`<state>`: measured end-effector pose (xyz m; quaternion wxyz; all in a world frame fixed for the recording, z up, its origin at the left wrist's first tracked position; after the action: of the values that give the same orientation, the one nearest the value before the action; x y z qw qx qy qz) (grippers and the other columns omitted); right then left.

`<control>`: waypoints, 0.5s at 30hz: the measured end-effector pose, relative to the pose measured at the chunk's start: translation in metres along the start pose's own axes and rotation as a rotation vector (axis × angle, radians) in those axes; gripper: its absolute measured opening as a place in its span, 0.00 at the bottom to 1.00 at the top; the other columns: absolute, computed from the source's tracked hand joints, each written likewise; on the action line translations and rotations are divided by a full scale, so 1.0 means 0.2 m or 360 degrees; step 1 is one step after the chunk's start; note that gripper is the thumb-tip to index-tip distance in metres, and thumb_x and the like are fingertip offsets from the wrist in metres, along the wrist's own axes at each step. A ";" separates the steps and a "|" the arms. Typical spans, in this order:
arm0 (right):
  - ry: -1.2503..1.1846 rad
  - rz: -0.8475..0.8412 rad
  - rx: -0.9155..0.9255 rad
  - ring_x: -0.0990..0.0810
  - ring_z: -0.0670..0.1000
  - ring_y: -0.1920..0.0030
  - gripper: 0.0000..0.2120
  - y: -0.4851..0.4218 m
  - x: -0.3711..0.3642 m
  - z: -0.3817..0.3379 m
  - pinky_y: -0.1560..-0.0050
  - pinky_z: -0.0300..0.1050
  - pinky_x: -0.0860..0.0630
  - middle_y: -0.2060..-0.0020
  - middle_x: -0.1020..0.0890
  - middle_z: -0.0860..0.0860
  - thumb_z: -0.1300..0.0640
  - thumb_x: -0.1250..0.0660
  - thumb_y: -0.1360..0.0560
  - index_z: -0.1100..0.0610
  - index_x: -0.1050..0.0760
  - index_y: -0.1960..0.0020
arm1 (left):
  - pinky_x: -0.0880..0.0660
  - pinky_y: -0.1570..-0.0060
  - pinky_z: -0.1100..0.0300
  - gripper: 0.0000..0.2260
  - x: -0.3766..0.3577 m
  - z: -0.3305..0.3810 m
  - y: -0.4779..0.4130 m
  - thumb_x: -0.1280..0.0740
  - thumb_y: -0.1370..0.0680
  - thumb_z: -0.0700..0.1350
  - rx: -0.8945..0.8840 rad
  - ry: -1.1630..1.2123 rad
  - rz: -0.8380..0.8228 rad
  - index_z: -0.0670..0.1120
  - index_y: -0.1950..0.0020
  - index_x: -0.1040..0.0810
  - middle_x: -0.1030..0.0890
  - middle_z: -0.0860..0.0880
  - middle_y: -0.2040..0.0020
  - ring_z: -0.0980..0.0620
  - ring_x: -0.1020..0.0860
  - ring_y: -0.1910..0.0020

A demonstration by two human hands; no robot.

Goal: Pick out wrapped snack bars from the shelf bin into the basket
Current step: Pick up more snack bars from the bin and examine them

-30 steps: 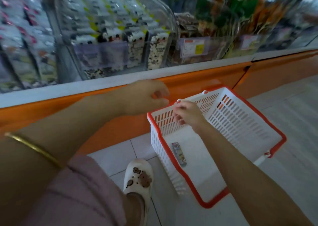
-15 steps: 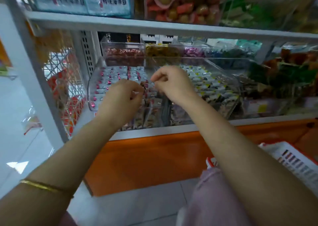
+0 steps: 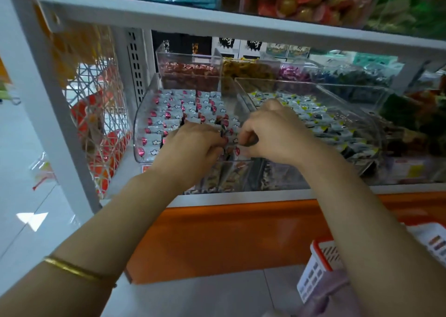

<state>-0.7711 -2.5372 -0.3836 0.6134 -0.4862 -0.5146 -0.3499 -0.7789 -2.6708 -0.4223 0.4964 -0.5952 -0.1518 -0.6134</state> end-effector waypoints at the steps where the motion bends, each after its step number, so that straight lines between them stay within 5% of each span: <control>1: 0.0041 0.0015 0.0009 0.35 0.53 0.42 0.06 0.00 -0.01 -0.01 0.46 0.50 0.38 0.52 0.21 0.49 0.50 0.28 0.29 0.48 0.19 0.53 | 0.34 0.36 0.45 0.12 0.00 0.00 0.00 0.39 0.21 0.46 0.0011 0.0000 0.0009 0.49 0.39 0.21 0.24 0.49 0.36 0.46 0.31 0.35; 5: 0.0035 0.0264 0.0046 0.34 0.51 0.46 0.03 0.00 0.00 -0.03 0.51 0.47 0.42 0.58 0.22 0.42 0.49 0.30 0.28 0.48 0.20 0.58 | 0.32 0.38 0.48 0.11 0.03 0.00 0.02 0.37 0.22 0.43 0.0011 0.0153 0.0116 0.45 0.42 0.19 0.22 0.47 0.39 0.45 0.28 0.37; 12: -0.0986 0.0810 -0.0027 0.26 0.53 0.63 0.04 0.03 0.15 0.02 0.62 0.46 0.29 0.63 0.25 0.48 0.60 0.38 0.22 0.56 0.30 0.56 | 0.32 0.36 0.51 0.19 0.12 -0.02 0.05 0.39 0.22 0.52 0.0282 0.0503 0.0157 0.48 0.33 0.28 0.30 0.47 0.36 0.48 0.32 0.37; 15: -0.1556 0.0842 -0.0313 0.23 0.51 0.65 0.08 0.06 0.12 0.10 0.71 0.39 0.28 0.60 0.23 0.55 0.60 0.41 0.21 0.53 0.32 0.58 | 0.33 0.52 0.65 0.16 0.14 -0.02 0.04 0.41 0.20 0.50 0.0262 0.0560 0.0192 0.46 0.36 0.25 0.28 0.48 0.48 0.52 0.29 0.48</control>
<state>-0.7606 -2.5135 -0.3620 0.3224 -0.7590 -0.5646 0.0354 -0.7694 -2.6902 -0.4014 0.5981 -0.4442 -0.0765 -0.6626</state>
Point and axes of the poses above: each hand's wrist, its own y-axis away from the middle knuckle, its own x-axis out of the back of the hand, z = x × y, the point moved 5 cm from there along -y, towards the middle knuckle
